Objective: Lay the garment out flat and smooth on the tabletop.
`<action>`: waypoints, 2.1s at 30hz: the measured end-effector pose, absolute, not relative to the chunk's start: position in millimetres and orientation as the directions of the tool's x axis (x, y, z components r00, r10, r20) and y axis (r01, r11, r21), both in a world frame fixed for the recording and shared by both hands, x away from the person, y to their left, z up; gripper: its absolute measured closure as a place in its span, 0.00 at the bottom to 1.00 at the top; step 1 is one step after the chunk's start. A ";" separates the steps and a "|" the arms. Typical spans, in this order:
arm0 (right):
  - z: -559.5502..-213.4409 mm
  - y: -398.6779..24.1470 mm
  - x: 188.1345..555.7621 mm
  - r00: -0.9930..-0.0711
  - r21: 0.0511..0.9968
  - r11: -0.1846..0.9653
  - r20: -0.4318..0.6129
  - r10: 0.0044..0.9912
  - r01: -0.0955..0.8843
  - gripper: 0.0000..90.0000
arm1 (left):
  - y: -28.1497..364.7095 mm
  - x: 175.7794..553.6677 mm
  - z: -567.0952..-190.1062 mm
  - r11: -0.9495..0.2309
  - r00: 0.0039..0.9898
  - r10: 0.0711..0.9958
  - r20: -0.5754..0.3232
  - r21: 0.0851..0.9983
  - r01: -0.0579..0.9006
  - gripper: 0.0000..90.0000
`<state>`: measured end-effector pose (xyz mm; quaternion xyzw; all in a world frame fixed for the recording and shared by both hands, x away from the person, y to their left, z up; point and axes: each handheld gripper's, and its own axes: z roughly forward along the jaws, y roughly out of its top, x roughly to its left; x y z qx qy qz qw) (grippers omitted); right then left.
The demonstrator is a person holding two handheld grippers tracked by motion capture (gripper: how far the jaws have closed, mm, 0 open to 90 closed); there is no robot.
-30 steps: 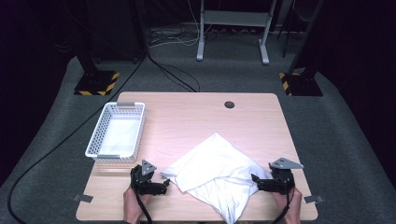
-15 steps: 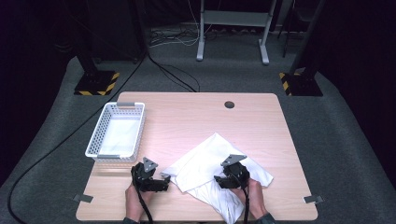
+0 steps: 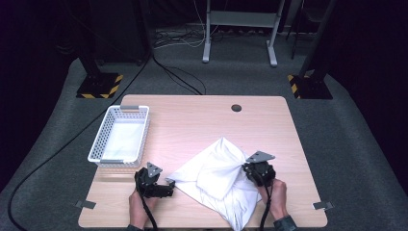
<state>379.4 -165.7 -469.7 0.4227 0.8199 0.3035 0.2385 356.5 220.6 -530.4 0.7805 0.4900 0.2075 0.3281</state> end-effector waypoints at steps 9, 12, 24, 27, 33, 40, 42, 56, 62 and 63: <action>-476.1 -143.1 376.2 -0.589 0.694 0.456 -0.056 0.806 0.558 0.37 | 199.7 348.5 -517.1 -0.269 0.450 0.893 -0.021 0.776 0.570 0.02; -489.3 -125.6 384.9 -0.604 0.646 0.512 -0.097 0.791 0.566 0.57 | 180.2 355.2 -519.0 -0.330 0.489 0.872 0.008 0.749 0.575 0.02; -482.9 -162.6 386.3 -0.520 0.708 0.400 -0.053 0.852 0.583 0.97 | 182.5 356.0 -529.4 -0.343 0.502 0.865 -0.005 0.724 0.598 0.05; -469.6 -190.7 387.7 -0.453 0.730 0.354 -0.068 0.889 0.585 0.97 | 186.2 354.2 -529.6 -0.339 0.499 0.866 -0.007 0.725 0.599 0.05; -465.3 -211.4 383.5 -0.431 0.728 0.309 -0.020 0.902 0.612 0.64 | 186.0 354.5 -527.9 -0.337 0.485 0.874 0.001 0.722 0.605 0.04; -494.1 -156.0 374.9 -0.552 0.674 0.432 -0.043 0.833 0.600 0.52 | 153.5 356.5 -525.2 -0.379 0.525 0.851 0.025 0.722 0.579 0.05; -503.0 -150.8 377.3 -0.560 0.658 0.442 -0.038 0.827 0.609 0.67 | 150.6 355.9 -527.2 -0.384 0.530 0.848 0.029 0.723 0.575 0.05; -485.0 -188.4 372.0 -0.488 0.722 0.360 -0.035 0.872 0.591 0.96 | 170.8 347.4 -529.3 -0.393 0.565 0.825 0.008 0.726 0.564 0.05; -474.3 -236.0 387.1 -0.361 0.721 0.301 -0.075 0.930 0.625 0.96 | 186.3 344.3 -529.6 -0.403 0.582 0.813 0.005 0.727 0.556 0.05; -475.1 -240.4 388.8 -0.353 0.716 0.293 -0.070 0.933 0.633 0.96 | 189.1 343.9 -529.6 -0.405 0.584 0.811 0.005 0.727 0.555 0.05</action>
